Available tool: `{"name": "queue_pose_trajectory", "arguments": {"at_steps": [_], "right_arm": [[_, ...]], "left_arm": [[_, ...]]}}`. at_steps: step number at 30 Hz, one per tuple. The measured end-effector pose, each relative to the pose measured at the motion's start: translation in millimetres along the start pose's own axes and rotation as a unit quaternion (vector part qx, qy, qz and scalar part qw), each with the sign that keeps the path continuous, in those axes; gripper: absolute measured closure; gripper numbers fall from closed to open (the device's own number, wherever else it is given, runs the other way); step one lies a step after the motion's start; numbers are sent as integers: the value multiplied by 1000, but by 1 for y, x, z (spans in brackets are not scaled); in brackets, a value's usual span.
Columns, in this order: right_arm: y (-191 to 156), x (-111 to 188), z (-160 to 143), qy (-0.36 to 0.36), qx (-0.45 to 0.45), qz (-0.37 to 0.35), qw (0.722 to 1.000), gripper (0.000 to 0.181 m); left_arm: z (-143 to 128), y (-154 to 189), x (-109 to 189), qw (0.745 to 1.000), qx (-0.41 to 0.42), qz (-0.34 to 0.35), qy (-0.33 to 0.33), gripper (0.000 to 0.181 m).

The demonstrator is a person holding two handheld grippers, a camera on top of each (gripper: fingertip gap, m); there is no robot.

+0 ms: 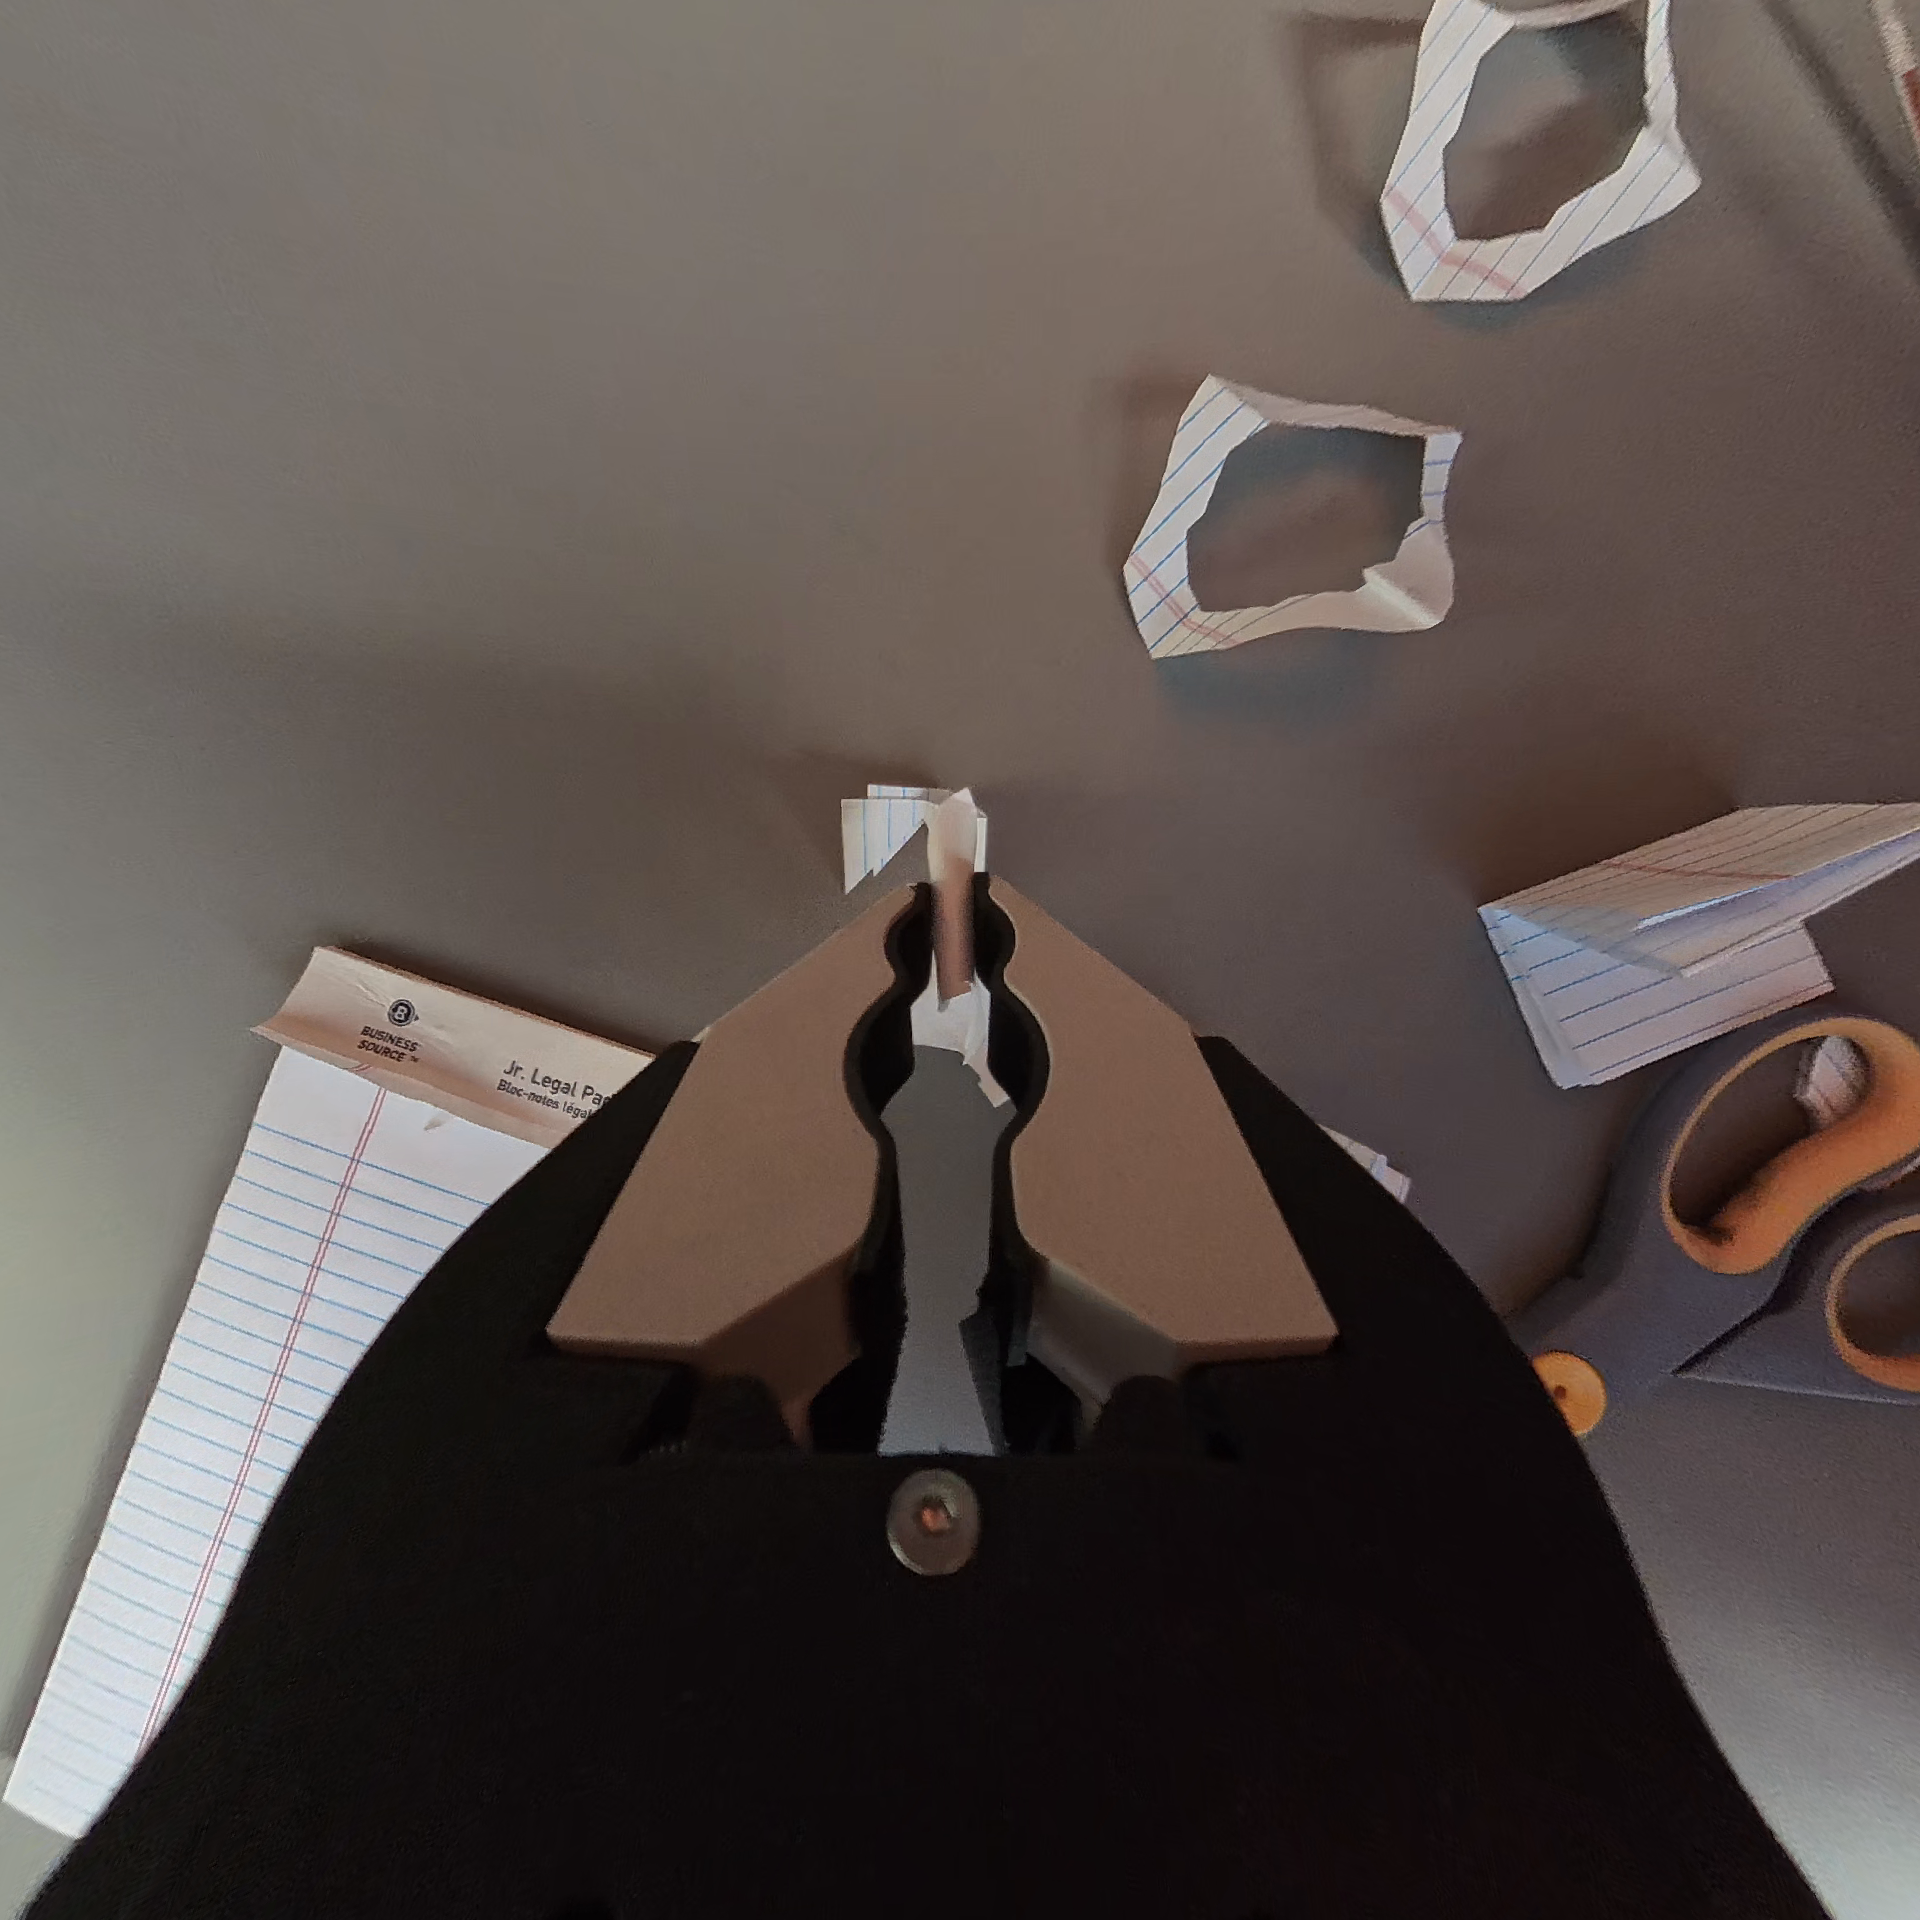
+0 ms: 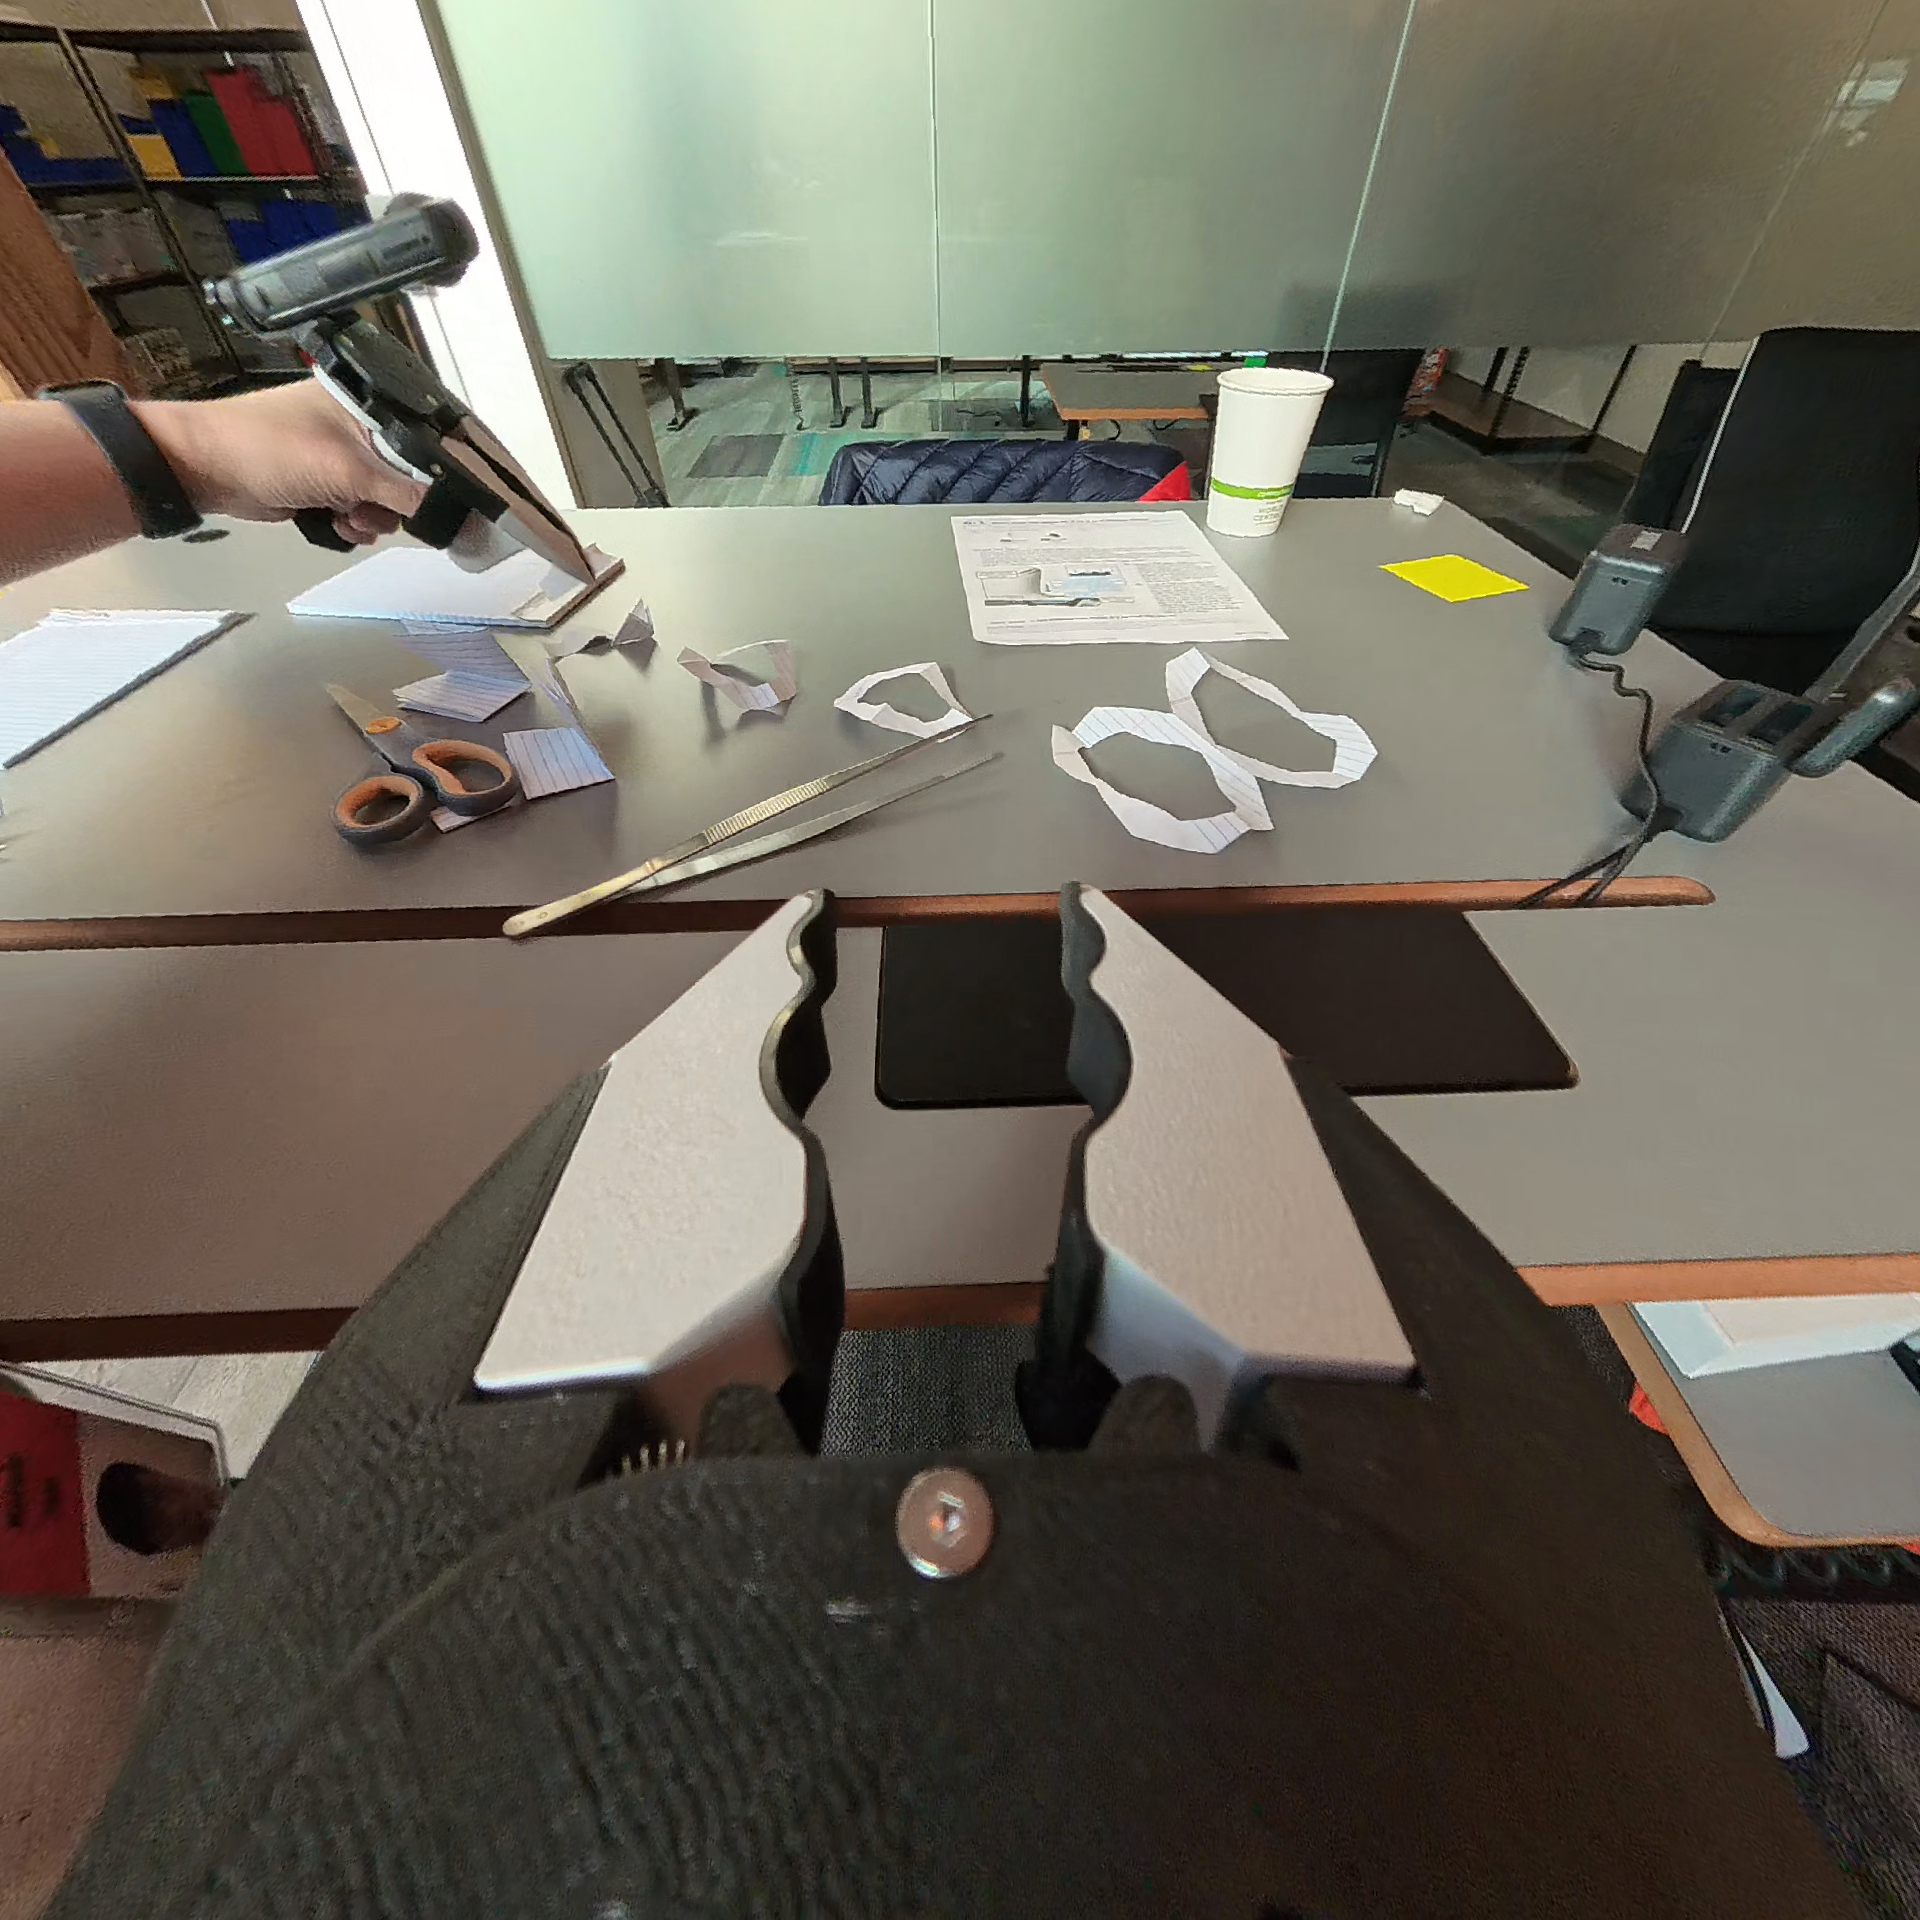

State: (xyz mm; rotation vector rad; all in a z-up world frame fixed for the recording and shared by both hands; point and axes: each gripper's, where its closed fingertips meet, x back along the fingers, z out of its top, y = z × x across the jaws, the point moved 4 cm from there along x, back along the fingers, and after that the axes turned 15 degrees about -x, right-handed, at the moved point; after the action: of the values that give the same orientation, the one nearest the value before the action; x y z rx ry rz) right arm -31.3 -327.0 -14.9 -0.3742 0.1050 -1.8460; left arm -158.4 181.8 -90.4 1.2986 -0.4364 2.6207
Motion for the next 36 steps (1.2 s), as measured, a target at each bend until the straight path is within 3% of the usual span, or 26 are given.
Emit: {"name": "queue_pose_trajectory", "arguments": {"at_steps": [8,21,24,27,33,36], "right_arm": [[1,-35,3,-17,4,43,999,139],[-18,-73,-18,-38,-3,110,993,141],[-22,-78,-27,-45,-5,120,992,141],[-25,-79,-32,-48,-2,128,991,141],[-24,-90,-43,-68,-1,134,989,142],[-30,-99,-38,-63,-1,146,987,142]], "left_arm": [[39,7,49,995,45,-8,91,180],[77,34,97,981,61,-56,175,178],[62,46,107,985,52,-46,155,176],[29,44,108,992,59,-16,110,175],[-28,47,93,988,132,-42,73,176],[-50,45,83,988,144,-24,52,175]]}}
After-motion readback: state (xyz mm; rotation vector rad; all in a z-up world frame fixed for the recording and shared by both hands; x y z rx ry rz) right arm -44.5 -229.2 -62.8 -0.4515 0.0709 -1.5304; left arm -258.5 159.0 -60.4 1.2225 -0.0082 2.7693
